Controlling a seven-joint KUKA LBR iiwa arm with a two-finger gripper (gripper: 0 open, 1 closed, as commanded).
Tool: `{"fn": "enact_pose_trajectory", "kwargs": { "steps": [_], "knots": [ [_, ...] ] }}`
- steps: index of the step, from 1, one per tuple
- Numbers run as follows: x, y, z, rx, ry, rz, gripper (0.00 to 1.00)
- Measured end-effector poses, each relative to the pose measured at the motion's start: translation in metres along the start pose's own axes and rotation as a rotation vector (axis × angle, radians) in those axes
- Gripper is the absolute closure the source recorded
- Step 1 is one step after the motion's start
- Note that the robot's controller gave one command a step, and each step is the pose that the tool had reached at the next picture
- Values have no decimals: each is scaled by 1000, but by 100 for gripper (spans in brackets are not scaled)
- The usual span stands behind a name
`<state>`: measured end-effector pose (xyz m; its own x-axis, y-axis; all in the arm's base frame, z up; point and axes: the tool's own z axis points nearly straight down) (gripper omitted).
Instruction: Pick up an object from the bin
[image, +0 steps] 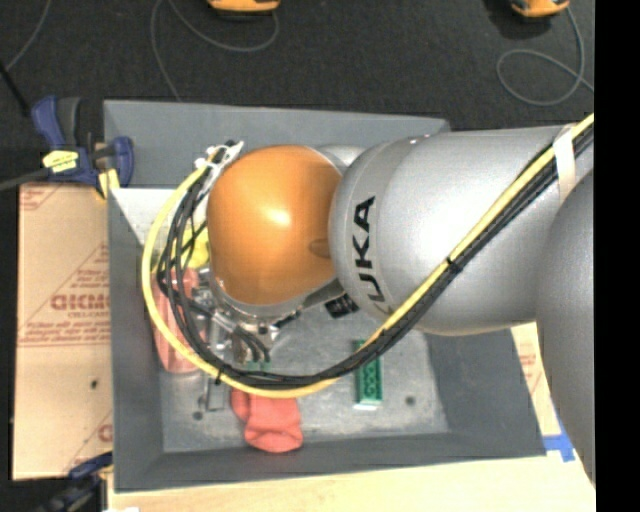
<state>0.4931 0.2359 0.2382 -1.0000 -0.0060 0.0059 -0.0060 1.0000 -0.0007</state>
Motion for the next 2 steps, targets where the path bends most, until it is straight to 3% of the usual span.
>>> {"fn": "enact_pose_trajectory", "kwargs": {
  "steps": [1, 2],
  "knots": [
    [-2, -2, -5, -2, -8, 6, 0],
    [-37, 0, 72, -2, -11, -76, 0]
  ]
}}
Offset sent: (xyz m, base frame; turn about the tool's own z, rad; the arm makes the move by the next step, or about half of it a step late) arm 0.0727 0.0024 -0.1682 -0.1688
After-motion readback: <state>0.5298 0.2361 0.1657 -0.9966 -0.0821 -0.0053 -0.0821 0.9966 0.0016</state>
